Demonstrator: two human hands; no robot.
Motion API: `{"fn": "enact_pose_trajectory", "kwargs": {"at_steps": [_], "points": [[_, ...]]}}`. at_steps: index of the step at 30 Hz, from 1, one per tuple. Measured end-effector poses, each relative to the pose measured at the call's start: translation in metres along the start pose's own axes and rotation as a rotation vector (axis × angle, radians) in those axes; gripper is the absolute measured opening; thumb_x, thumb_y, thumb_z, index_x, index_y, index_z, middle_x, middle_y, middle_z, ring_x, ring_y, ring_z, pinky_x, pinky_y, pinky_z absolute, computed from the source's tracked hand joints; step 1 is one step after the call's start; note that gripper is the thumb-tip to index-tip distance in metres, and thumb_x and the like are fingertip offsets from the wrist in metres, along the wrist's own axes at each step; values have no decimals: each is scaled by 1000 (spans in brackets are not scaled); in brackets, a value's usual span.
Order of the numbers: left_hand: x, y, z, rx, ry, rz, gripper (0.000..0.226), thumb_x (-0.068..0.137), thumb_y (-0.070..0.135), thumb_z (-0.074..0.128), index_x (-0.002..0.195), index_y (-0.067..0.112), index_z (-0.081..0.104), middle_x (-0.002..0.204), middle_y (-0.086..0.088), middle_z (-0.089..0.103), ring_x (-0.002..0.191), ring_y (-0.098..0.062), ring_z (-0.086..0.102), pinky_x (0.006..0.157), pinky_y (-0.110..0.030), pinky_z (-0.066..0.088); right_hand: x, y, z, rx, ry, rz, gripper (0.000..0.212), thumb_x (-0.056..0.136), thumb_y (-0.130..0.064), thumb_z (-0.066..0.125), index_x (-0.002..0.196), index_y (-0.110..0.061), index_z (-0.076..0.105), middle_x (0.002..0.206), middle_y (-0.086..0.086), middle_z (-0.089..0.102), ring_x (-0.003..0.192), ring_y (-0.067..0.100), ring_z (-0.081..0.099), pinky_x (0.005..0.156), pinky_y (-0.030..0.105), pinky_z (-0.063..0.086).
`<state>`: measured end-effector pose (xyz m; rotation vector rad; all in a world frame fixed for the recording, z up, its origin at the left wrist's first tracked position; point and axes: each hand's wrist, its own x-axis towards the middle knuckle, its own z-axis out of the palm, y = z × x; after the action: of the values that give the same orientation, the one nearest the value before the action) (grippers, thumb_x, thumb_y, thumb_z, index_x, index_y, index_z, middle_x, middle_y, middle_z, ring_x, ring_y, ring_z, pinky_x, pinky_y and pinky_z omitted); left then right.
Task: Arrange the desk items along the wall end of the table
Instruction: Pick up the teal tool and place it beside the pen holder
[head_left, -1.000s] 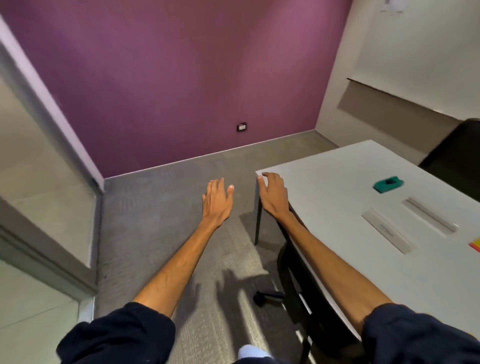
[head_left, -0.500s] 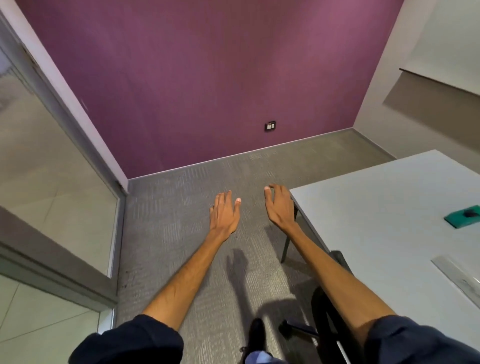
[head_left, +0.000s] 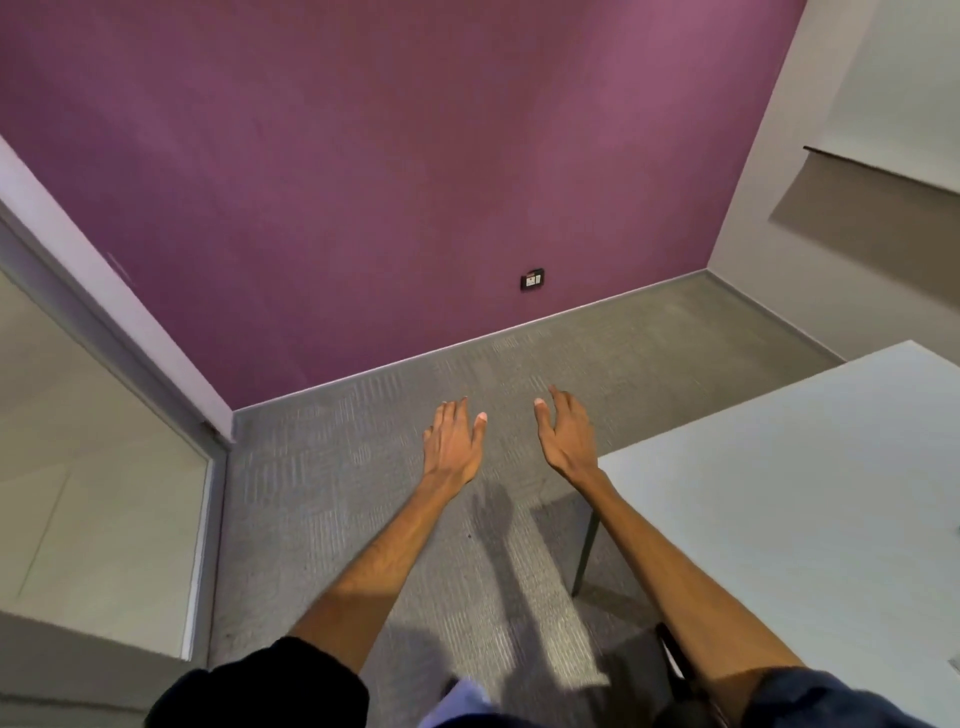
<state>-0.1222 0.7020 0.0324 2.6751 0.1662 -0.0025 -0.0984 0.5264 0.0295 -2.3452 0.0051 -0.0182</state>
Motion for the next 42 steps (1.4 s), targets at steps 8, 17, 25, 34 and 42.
{"fn": "enact_pose_trajectory", "kwargs": {"at_steps": [8, 17, 25, 34, 42], "points": [[130, 28, 27, 54, -100, 114, 57, 105, 43, 26, 154, 14, 27, 159, -6, 29, 151, -23, 20, 120, -50, 25, 105, 33, 2, 1, 65, 165, 56, 105, -44, 31, 153, -17, 31, 160, 10, 29, 149, 27, 26, 122, 47, 22], [324, 45, 37, 194, -193, 362, 57, 105, 44, 25, 154, 15, 25, 160, -5, 28, 150, -22, 22, 120, -49, 25, 266, 36, -1, -99, 153, 265, 56, 104, -45, 32, 152, -16, 32, 159, 8, 30, 149, 24, 26, 118, 49, 27], [437, 67, 58, 181, -267, 433, 58, 105, 45, 22, 155, 16, 23, 161, -7, 25, 151, -23, 20, 120, -49, 25, 361, 42, 3, -80, 189, 352, 58, 104, -49, 30, 152, -17, 31, 159, 7, 29, 148, 24, 27, 118, 50, 27], [540, 128, 117, 192, -373, 486, 59, 105, 45, 22, 156, 14, 21, 162, -7, 23, 151, -22, 20, 120, -47, 22, 448, 106, -22, -60, 241, 486, 58, 103, -49, 31, 151, -17, 33, 159, 8, 30, 149, 24, 26, 118, 51, 28], [650, 284, 159, 173, -363, 695, 57, 105, 43, 27, 153, 12, 28, 159, -9, 29, 149, -23, 25, 120, -47, 25, 548, 174, -119, -74, 406, 564, 55, 104, -47, 33, 149, -16, 37, 156, 8, 35, 147, 23, 30, 116, 50, 32]]}}
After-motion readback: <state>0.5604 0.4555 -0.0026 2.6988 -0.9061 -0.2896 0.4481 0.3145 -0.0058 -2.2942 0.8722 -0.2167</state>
